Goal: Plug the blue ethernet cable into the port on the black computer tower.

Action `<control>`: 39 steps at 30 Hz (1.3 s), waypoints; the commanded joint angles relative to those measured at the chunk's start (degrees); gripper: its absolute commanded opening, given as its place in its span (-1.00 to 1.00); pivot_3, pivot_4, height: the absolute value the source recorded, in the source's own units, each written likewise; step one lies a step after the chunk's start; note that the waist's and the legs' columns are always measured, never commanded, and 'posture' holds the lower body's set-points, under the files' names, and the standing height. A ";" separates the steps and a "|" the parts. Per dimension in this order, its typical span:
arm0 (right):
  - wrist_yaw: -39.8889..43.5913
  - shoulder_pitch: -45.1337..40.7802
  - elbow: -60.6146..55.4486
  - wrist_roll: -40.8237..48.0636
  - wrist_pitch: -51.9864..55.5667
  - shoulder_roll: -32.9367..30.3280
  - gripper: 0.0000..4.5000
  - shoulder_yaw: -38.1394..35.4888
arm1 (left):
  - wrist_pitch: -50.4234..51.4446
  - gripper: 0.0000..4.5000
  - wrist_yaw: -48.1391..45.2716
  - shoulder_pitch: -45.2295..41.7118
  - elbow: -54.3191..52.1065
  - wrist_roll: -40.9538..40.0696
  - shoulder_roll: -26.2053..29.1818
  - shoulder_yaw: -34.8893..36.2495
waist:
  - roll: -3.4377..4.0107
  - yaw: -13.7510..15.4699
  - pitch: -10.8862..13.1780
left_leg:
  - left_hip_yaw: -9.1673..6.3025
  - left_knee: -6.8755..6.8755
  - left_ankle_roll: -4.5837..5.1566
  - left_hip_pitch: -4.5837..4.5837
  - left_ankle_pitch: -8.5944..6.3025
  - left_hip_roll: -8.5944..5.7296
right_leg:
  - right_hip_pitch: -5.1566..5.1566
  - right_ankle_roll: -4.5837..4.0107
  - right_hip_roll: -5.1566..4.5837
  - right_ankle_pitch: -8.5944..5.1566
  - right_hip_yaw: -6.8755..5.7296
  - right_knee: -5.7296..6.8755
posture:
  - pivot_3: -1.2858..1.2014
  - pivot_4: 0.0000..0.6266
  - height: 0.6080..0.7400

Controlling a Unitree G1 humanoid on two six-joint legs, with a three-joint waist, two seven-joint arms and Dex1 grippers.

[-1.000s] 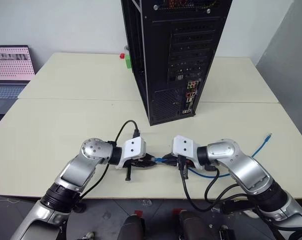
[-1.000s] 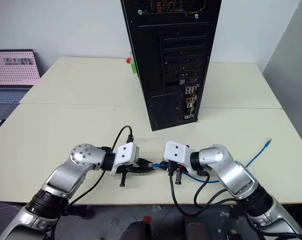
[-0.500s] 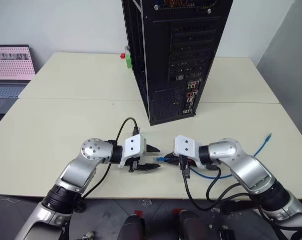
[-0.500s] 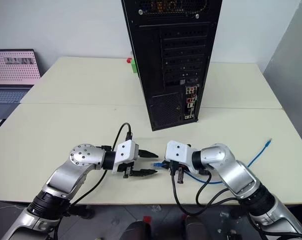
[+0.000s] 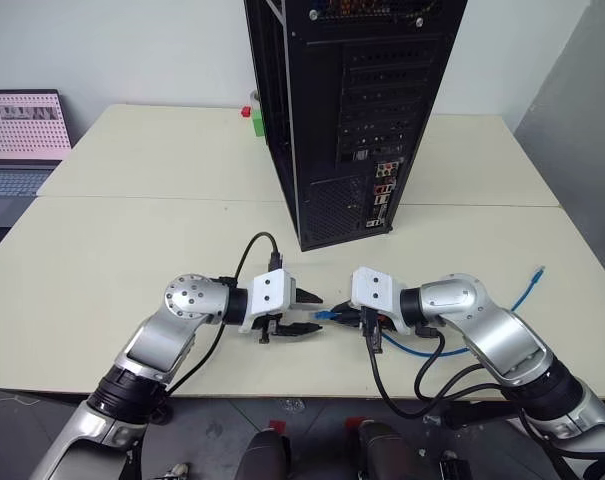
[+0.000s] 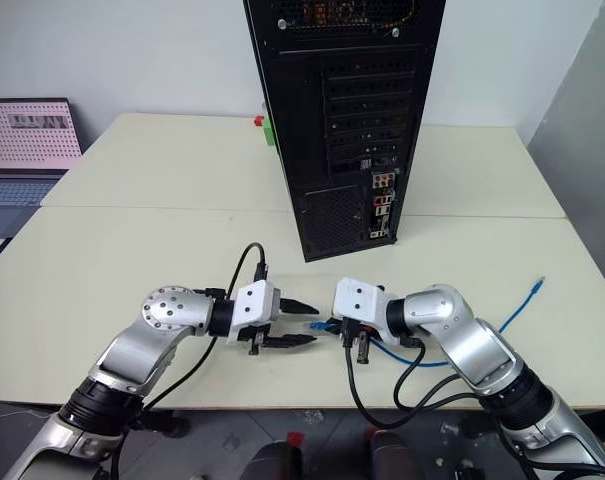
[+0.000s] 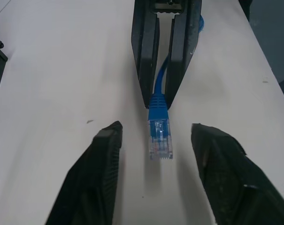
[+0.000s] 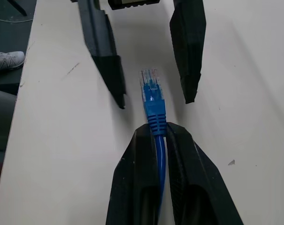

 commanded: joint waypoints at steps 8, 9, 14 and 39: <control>-0.26 -1.31 -1.73 0.25 -0.57 0.45 -0.99 -0.91 | -1.52 -0.87 0.21 -1.07 -0.08 1.02 -1.27 0.08 | 0.00 0.01 0.00 | -0.03 0.01 0.00 -0.01 0.00 0.00 | 0.00 0.00 0.00 0.00 -0.03 0.01 | 0.03 -0.52 1.00; -0.17 -1.31 -1.77 0.27 -0.54 0.43 -0.99 -0.85 | -1.58 -0.87 0.17 -1.03 -0.08 1.01 -1.30 0.08 | 0.00 0.01 0.00 | -0.03 0.01 0.00 -0.01 0.00 0.00 | 0.00 0.00 0.00 0.00 -0.03 0.01 | 0.03 -0.52 1.00; 0.19 -1.00 -1.29 0.08 -1.92 -0.05 -0.68 -1.02 | -3.73 -0.87 0.33 -0.45 0.49 1.49 -1.40 0.13 | 0.00 0.01 0.00 | -0.03 0.01 0.00 -0.01 0.00 0.00 | 0.00 0.00 0.00 0.00 -0.03 0.01 | 0.03 -0.52 1.00; -5.49 8.64 -14.12 35.57 20.87 -2.43 0.36 -32.50 | -81.16 -0.87 29.73 -7.82 26.33 30.82 -4.99 9.93 | 0.01 0.31 -0.03 | -0.07 0.00 0.01 0.05 0.00 0.01 | 0.15 -0.04 -0.20 0.04 -0.08 0.00 | 0.03 -0.52 1.00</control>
